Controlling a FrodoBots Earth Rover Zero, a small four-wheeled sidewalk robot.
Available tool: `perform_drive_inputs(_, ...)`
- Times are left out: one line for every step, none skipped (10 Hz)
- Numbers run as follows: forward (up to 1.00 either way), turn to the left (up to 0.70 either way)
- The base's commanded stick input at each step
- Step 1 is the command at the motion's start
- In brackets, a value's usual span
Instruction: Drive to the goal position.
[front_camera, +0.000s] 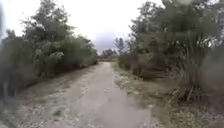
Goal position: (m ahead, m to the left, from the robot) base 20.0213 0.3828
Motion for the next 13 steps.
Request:
perform_drive_inputs(0.68, 0.24)
perform_drive_inputs(0.68, 0.00)
perform_drive_inputs(0.68, 0.00)
perform_drive_inputs(0.68, 0.00)
perform_drive_inputs(0.68, 0.06)
perform_drive_inputs(0.68, 0.01)
perform_drive_inputs(0.68, 0.00)
perform_drive_inputs(0.68, 0.00)
perform_drive_inputs(0.68, 0.00)
perform_drive_inputs(0.68, 0.00)
perform_drive_inputs(0.68, 0.00)
perform_drive_inputs(0.68, 0.00)
perform_drive_inputs(0.68, 0.00)
